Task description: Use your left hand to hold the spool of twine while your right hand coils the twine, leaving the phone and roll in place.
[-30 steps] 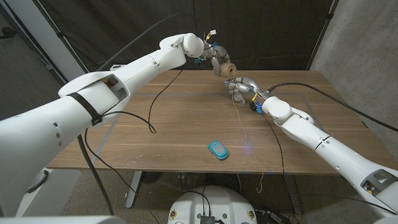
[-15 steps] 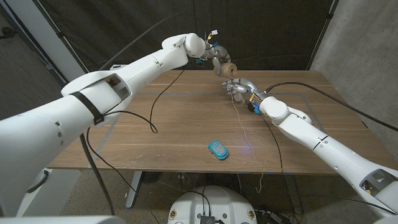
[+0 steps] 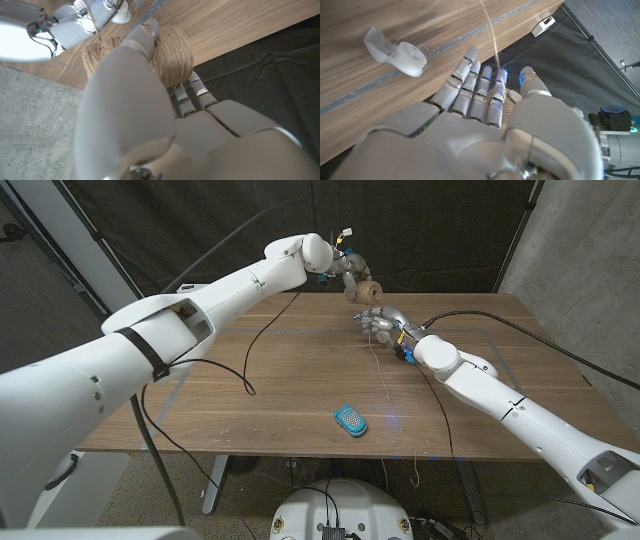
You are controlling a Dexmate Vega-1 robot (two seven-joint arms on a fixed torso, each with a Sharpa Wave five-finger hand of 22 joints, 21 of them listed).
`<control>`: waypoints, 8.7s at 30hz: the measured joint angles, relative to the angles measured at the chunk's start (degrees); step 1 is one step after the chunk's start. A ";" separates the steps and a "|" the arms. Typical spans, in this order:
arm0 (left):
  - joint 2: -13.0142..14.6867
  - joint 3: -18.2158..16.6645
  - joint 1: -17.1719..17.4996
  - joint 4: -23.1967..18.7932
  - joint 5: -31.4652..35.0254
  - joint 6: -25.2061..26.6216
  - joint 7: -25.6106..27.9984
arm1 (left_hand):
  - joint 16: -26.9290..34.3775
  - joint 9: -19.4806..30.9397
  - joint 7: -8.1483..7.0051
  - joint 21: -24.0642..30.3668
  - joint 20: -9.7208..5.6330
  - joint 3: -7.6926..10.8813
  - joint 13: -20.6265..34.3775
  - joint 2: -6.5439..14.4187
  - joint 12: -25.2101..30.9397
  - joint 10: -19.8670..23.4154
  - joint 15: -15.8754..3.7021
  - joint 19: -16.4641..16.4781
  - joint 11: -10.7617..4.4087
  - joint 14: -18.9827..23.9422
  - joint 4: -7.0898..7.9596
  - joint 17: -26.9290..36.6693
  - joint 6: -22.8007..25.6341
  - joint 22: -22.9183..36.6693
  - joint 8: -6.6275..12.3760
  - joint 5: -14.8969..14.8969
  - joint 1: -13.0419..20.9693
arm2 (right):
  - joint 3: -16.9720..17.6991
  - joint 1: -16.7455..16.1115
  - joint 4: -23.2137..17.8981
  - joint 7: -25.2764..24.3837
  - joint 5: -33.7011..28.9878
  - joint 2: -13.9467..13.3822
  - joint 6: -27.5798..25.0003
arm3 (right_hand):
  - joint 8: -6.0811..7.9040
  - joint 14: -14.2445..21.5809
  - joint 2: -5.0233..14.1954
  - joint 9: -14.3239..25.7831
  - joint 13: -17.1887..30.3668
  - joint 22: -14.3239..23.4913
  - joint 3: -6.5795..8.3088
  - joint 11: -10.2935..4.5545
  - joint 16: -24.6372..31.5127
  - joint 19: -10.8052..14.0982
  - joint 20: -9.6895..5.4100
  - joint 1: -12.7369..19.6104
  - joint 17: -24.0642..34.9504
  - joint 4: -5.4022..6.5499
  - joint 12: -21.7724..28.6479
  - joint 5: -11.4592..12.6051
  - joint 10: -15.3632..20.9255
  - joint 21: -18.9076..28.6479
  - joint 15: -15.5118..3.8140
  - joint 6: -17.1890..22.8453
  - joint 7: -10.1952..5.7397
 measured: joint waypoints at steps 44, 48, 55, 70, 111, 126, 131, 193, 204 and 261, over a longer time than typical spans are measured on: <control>-4.65 1.20 -1.25 5.15 -3.36 8.04 3.53 | 0.00 0.00 0.01 1.38 1.44 0.00 0.00 -0.01 0.25 0.06 0.00 0.00 -0.06 0.00 -0.01 0.00 0.00 0.09 0.30 0.67 -0.01 | -3.53 1.64 -2.88 0.17 -5.20 0.63 -4.59 | 0.00 3.56 3.20 0.02 -0.33 0.28 0.74 -0.93 -0.26 2.14 -0.51 2.23 -0.96 0.72 0.00 0.22 3.19 0.45 -0.50 3.73 -0.02; -4.89 1.48 -1.38 5.33 -3.63 8.93 3.69 | 0.00 0.00 0.01 1.38 1.43 0.00 0.00 -0.01 0.21 0.06 0.00 0.00 -0.06 0.00 -0.02 0.00 0.01 0.15 0.30 0.67 -0.01 | -3.66 1.51 -3.30 0.25 -5.63 0.51 -4.80 | 0.00 4.33 3.42 0.02 -0.33 0.28 0.73 -0.82 -0.26 2.46 -0.62 2.01 -0.96 0.72 0.00 0.22 3.69 0.45 -0.30 4.31 -0.01; -5.10 1.72 -1.44 5.47 -4.13 10.26 4.13 | 0.00 0.00 0.01 1.59 1.74 -0.45 0.00 -0.01 0.42 0.06 0.00 0.31 -0.06 0.01 0.04 0.00 0.01 0.15 0.30 1.13 -0.01 | -3.75 1.39 -4.17 0.35 -6.07 0.20 -4.97 | 0.00 4.84 3.94 0.02 -0.32 0.27 0.97 -1.10 -0.49 2.96 -0.73 2.09 -1.22 0.95 -0.24 0.22 4.58 0.49 -0.17 5.46 0.09; -5.45 2.24 -1.47 6.30 -5.00 11.26 4.74 | 0.00 0.00 0.03 2.23 1.73 -0.57 0.00 -0.01 0.48 0.13 0.19 0.31 -0.13 0.22 -0.09 0.00 0.03 0.14 0.42 1.56 -0.01 | -3.40 0.87 -5.59 0.55 -6.82 -0.53 -5.17 | 0.39 6.50 4.90 0.02 -0.55 0.27 1.23 -1.54 -0.48 3.98 -0.92 2.04 -1.06 1.21 -0.23 -0.01 6.25 0.87 -0.79 7.51 0.05; -8.43 2.73 -2.52 13.55 -7.07 10.35 6.70 | 0.00 0.00 -0.17 3.00 1.94 -1.59 0.00 -0.01 0.64 0.14 0.08 0.53 -0.13 0.90 -0.01 0.00 0.25 0.41 0.67 2.56 -0.01 | -1.17 -1.34 -12.76 -0.52 -8.57 -3.58 -8.95 | 0.38 9.57 6.34 0.03 -0.54 0.28 3.41 -1.33 -1.27 5.11 -1.25 0.59 -0.79 3.89 -0.82 -0.01 9.52 1.11 -0.82 10.87 -0.03; -9.41 3.19 -3.03 15.47 -7.28 9.81 6.99 | 0.00 0.00 -0.17 3.33 1.94 -1.82 0.18 -0.01 0.58 0.14 0.08 0.52 -0.13 0.91 -0.24 0.00 0.25 0.40 0.67 2.55 -0.01 | 0.31 -2.69 -15.39 -0.79 -8.68 -4.91 -8.37 | 0.38 10.39 6.57 0.03 -0.54 0.54 3.58 -1.51 -1.27 5.83 -1.56 0.82 -0.53 3.71 -0.90 -0.23 10.31 1.53 -1.03 11.67 -0.02; -9.70 3.41 -3.18 16.05 -7.29 9.65 7.00 | 0.00 0.00 -0.17 3.52 1.93 -1.81 0.42 -0.01 0.44 0.14 0.09 0.52 -0.13 0.91 -0.24 0.00 0.25 0.40 0.67 2.91 -0.01 | 1.03 -3.36 -16.28 -0.91 -8.40 -5.31 -7.65 | 0.38 10.77 6.57 0.03 -0.53 0.54 3.58 -1.20 -1.27 5.95 -1.68 0.82 -0.27 3.71 -0.90 -0.23 10.61 1.53 -1.22 12.20 0.07; -11.00 4.14 -3.44 20.32 -7.14 5.74 6.26 | 0.32 0.00 -0.88 4.66 1.93 -2.23 0.45 -0.01 0.68 0.89 0.11 0.52 -0.27 0.94 -0.17 0.00 1.43 0.28 0.67 3.60 -0.01 | 9.06 -9.74 -23.19 -0.45 -3.20 -9.17 1.36 | -0.07 13.96 6.25 0.15 -0.36 0.53 4.05 -1.40 -0.65 7.67 -2.35 1.12 0.79 3.71 -1.52 -0.45 13.69 2.86 -1.93 14.84 0.09; -11.04 4.15 -3.12 20.08 -7.14 5.65 6.31 | 0.32 0.00 -0.88 5.01 1.93 -2.39 0.45 -0.01 0.67 0.97 0.08 0.52 -0.35 1.32 -0.33 0.00 1.60 0.25 0.67 3.83 -0.01 | 10.52 -10.70 -23.42 -0.83 -2.49 -9.14 3.16 | -0.08 14.01 6.25 0.15 -0.36 0.81 4.05 -1.80 -0.65 7.67 -2.35 1.12 0.79 3.71 -1.76 -0.67 14.10 2.87 -1.88 15.37 0.19; -10.82 4.79 -1.74 19.23 -5.61 2.50 7.63 | 0.32 0.00 -1.28 6.27 1.61 -2.46 0.45 -0.01 0.61 1.20 0.08 0.20 -0.56 1.32 -0.24 0.00 2.00 -0.03 0.67 4.23 -0.01 | 12.48 -8.76 -21.35 -3.30 -3.33 -5.63 8.64 | -0.95 14.79 6.25 0.43 -0.38 0.79 4.29 -1.40 -0.65 8.06 -2.35 1.12 1.32 3.47 -2.63 -0.67 15.33 3.53 -2.15 15.86 0.29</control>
